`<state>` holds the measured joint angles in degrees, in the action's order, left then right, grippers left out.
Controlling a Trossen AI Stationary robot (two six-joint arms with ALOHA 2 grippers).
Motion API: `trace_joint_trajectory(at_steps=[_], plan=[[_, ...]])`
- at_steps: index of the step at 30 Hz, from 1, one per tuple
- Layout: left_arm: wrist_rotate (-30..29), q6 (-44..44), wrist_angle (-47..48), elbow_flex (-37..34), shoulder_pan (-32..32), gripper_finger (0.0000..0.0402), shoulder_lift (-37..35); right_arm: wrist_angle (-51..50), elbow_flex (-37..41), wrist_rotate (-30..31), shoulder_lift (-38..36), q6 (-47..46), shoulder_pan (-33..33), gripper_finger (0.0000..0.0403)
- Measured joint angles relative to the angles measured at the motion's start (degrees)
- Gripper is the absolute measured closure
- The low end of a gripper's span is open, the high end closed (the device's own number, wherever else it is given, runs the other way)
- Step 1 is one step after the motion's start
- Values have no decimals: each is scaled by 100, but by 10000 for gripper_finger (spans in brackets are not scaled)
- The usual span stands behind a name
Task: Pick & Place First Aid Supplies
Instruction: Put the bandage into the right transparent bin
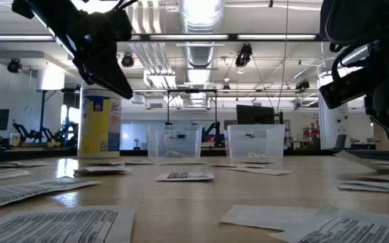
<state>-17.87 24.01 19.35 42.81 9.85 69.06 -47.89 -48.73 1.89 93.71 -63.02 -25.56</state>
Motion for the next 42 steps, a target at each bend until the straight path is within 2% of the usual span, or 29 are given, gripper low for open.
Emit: trace_joint_trajectory(at_steps=[8, 16, 22, 26, 33, 38, 42], plan=[[4, 0, 91, 2, 0, 307, 0, 5, -2, 71, -518, 52, 2, 395], [46, 0, 271, 0, 0, 307, 0, 14, -17, 656, -1419, 110, 138, 395], [33, -102, 273, 2, 0, 307, 2, 43, -24, 1316, -2172, 404, 534, 395], [28, -107, 280, 2, 0, 307, 2, 102, -25, 1643, -2573, 815, 1015, 394], [26, -109, 380, 2, 0, 307, 2, 672, -28, 1773, -2937, 1974, 2185, 394], [30, -96, 408, -4, 0, 307, 2, 1145, -31, 1298, -2943, 2765, 3241, 394], [54, 212, 927, -15, 0, 307, 2, 1547, -33, 774, -2822, 3160, 4044, 394]])
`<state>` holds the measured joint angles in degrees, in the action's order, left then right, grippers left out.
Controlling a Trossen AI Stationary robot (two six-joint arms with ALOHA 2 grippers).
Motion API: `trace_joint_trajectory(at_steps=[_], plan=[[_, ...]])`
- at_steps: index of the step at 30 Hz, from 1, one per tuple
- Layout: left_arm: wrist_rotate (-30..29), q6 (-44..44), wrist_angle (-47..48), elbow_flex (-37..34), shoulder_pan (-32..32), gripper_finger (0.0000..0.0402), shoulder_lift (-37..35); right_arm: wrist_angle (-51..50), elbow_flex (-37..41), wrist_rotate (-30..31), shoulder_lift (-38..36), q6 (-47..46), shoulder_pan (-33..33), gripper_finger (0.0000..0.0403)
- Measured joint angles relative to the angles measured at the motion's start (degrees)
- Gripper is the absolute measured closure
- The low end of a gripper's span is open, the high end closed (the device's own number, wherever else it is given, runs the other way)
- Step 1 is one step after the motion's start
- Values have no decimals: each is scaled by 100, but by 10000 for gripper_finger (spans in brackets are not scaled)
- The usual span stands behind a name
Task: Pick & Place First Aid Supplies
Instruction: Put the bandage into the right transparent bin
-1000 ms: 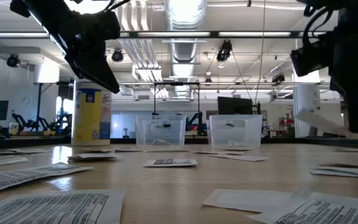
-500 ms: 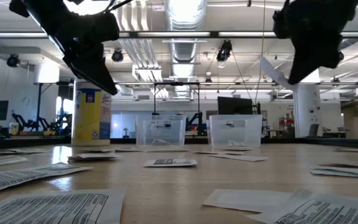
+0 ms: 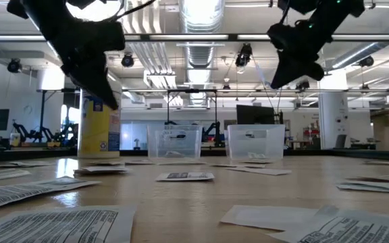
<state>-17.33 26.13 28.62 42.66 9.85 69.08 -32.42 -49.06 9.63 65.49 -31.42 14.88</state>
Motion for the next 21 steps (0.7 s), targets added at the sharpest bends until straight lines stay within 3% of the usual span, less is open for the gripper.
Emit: trace_joint_trajectory(at_steps=[5, 12, 21], plan=[[11, 303, 548, -23, 0, 307, 0, 401, -99, -600, 263, 406, 770, 394], [11, 322, 539, -70, 0, 307, 0, 408, -997, -671, 1127, 967, 1247, 394], [11, 280, 547, -79, 0, 307, 0, -995, -2187, -657, 2531, 1259, 1489, 394]])
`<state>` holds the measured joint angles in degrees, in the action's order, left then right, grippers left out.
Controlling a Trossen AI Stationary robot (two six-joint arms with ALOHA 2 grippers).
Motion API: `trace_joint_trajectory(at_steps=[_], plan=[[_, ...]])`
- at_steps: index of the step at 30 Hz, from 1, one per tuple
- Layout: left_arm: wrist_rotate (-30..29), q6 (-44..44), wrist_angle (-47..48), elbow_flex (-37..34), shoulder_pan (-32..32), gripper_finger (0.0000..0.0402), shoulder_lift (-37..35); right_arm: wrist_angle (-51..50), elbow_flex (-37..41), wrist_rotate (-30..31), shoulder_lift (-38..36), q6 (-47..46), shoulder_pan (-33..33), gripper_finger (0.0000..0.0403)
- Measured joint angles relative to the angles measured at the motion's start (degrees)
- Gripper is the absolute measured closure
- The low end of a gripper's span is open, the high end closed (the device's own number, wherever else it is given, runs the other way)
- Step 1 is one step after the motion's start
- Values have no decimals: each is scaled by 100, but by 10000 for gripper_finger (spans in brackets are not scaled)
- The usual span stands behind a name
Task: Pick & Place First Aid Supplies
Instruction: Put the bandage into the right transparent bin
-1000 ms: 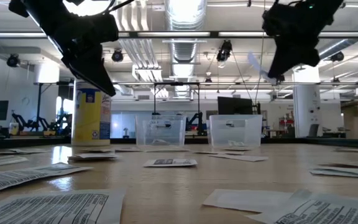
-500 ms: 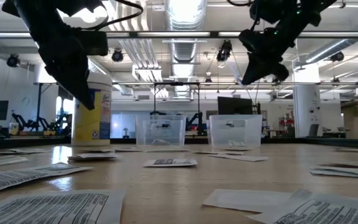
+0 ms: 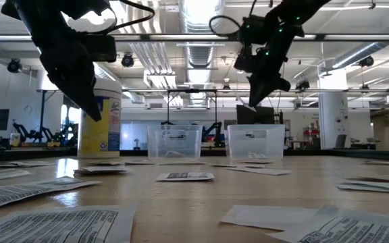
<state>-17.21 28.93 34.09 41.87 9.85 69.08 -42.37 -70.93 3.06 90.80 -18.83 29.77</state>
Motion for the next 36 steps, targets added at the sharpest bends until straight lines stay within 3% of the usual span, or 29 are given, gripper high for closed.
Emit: trace_joint_trajectory(at_steps=[12, 36], plan=[[-2, -7, 3, 0, 0, 307, 0, -1153, -760, 293, 1016, 4, 1, 394], [0, 19, -1, 0, 0, 307, 0, -1403, -667, 305, 1330, 122, -73, 389]])
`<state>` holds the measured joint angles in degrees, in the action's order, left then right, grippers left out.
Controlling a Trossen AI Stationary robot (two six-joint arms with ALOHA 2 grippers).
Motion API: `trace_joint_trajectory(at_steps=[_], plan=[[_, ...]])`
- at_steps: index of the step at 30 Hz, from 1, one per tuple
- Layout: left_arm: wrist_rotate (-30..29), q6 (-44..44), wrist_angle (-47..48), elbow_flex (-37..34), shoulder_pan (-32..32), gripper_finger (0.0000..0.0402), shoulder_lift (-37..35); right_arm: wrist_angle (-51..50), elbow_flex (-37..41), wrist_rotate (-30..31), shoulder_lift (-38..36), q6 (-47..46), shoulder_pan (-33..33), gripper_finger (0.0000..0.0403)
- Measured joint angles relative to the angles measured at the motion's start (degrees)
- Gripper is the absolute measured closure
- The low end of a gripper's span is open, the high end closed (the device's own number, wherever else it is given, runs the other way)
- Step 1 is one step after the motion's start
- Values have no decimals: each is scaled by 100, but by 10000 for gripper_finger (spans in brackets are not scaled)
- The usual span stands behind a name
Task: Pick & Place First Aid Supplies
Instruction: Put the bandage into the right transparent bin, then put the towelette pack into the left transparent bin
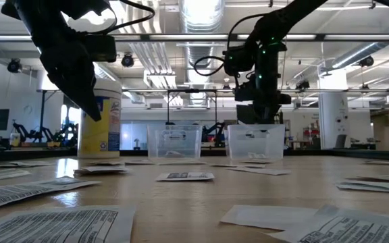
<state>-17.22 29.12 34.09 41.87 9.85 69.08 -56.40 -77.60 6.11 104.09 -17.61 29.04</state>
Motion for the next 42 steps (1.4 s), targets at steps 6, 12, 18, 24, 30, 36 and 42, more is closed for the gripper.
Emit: trace_joint_trajectory(at_steps=[6, 12, 18, 24, 30, 36, 42], plan=[[23, -96, 2, 0, 0, 307, 0, 2, 0, -4, 0, 29, 2, 354], [133, -99, 2, 0, -2, 307, 0, -52, -166, -13, -12, 131, 9, 311], [475, -81, 19, 0, 0, 307, 0, -435, -646, -11, -231, 254, -47, 290], [475, 142, 44, 0, -2, 307, 0, -482, -615, -11, -944, 308, -423, 294], [475, 177, 127, 0, -2, 307, 0, -393, -203, 7, -1738, 103, -997, 307], [540, 760, 498, -2, -2, 275, 0, -11, 548, 328, -2360, -307, -1637, 317], [545, 1018, 804, -2, -2, 221, 0, 393, 1306, 332, -2809, -700, -2183, 326]])
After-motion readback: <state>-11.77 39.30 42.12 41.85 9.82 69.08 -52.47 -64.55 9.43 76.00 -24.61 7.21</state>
